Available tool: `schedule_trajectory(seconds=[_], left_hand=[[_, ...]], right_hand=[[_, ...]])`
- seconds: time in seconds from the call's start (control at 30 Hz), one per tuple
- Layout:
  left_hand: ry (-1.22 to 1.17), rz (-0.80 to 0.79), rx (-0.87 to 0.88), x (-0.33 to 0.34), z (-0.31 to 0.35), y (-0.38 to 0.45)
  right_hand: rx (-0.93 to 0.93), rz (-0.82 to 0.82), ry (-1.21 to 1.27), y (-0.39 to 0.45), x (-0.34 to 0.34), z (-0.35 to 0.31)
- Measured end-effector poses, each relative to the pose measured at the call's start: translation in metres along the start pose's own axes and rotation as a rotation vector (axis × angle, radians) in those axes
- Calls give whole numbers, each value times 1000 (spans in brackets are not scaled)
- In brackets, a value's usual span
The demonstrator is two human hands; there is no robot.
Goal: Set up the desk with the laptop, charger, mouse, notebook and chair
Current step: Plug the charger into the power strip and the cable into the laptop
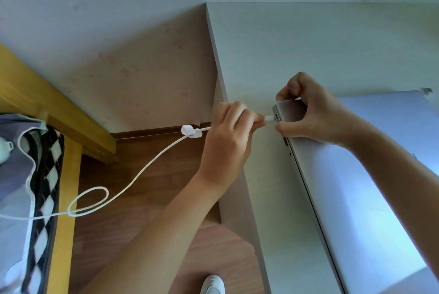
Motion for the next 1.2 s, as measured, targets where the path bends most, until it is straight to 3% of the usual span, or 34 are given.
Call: schedule_trajectory(seconds=[0.47, 0.63, 0.83, 1.07, 1.2], left_hand=[[24, 29, -16, 3, 1, -4], [104, -20, 80, 15, 12, -2], [6, -43, -54, 8, 0, -4], [-274, -253, -259, 17, -6, -3], [-361, -369, -462, 27, -12, -1]], right_hand=[[12, -2, -9, -2, -3, 1], [12, -8, 3, -2, -2, 3], [23, -3, -3, -1, -5, 4], [11, 7, 17, 1, -6, 4], [9, 2, 41, 3, -7, 5]])
Point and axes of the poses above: each hand's wrist, its own y-axis towards the middle knuckle, its own x-axis out of the palm, z = x × y, the point moved 7 cm from there along y, towards the middle knuckle, and after that the axes turned 4 degrees about y, right-handed, at the moved point
